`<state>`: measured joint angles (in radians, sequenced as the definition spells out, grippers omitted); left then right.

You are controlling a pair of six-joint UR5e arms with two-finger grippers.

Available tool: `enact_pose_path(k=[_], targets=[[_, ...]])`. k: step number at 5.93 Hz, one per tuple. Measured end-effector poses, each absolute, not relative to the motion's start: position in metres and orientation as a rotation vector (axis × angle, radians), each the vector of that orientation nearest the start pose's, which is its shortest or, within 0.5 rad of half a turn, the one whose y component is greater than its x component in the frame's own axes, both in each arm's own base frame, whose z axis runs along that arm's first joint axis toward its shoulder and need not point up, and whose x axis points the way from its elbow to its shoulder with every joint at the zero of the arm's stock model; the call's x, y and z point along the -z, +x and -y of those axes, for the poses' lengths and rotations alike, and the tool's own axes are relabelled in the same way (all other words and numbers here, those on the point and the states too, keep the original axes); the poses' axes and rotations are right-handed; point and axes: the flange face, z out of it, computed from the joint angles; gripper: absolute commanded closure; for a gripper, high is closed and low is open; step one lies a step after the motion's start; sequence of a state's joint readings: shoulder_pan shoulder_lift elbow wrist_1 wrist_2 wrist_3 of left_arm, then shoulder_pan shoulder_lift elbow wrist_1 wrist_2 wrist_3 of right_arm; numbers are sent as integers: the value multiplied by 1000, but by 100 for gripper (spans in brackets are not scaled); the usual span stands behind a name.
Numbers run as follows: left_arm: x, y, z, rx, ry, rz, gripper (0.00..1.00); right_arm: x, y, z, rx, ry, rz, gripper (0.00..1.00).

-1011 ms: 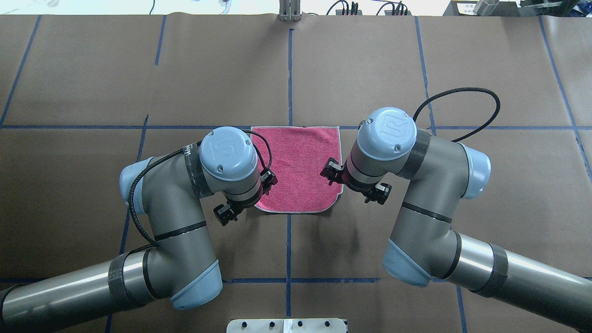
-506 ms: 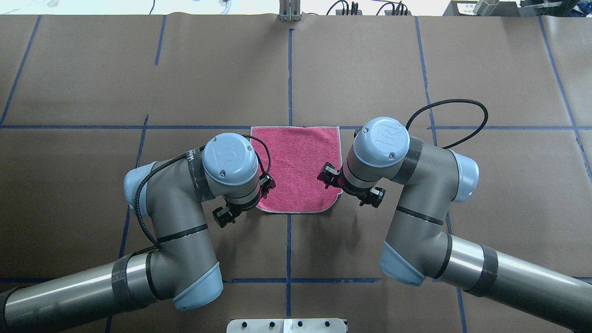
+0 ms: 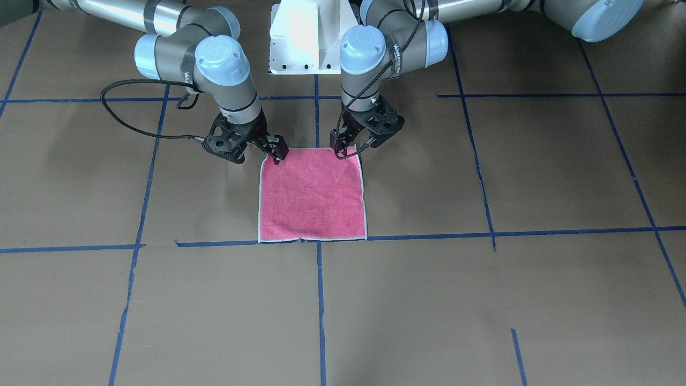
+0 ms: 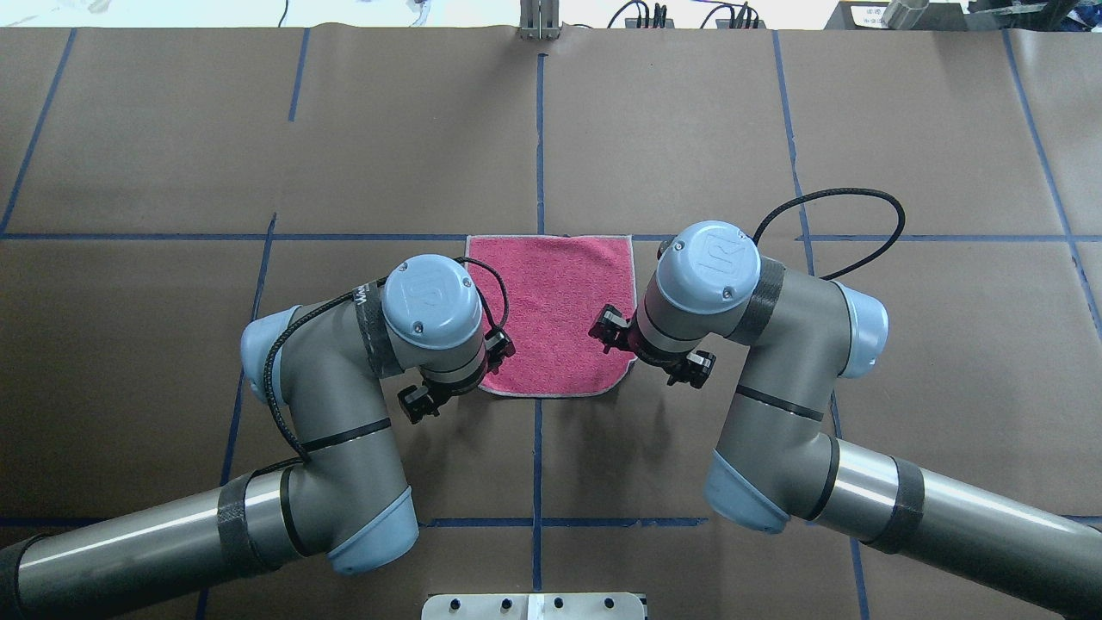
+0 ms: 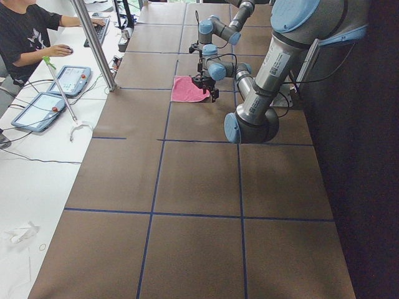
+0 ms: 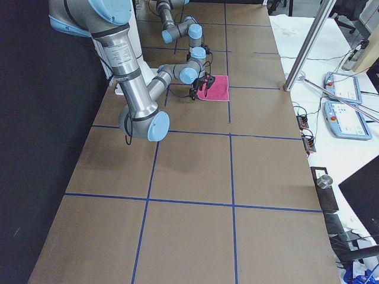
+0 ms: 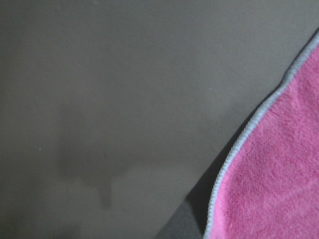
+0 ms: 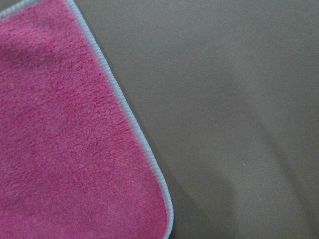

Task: Fold towel twice with both arms
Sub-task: 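Align both grippers at the near towel corners and close on them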

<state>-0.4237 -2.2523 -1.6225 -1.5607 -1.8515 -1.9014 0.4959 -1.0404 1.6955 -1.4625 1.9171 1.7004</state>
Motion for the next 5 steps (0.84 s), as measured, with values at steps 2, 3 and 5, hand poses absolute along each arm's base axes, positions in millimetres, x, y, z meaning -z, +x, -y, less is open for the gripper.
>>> enact_pose_path(k=[2,3,5], targets=[[-237,596,384,595,-231,-758,0,-289,-536,397,-464,-197,810,0],[-237,596,384,590,-228,-760,0,-289,-534,396,-468,-199,812,0],[-237,595,387,569,-208,-767,16,-289,-533,395,-471,-200,814,0]])
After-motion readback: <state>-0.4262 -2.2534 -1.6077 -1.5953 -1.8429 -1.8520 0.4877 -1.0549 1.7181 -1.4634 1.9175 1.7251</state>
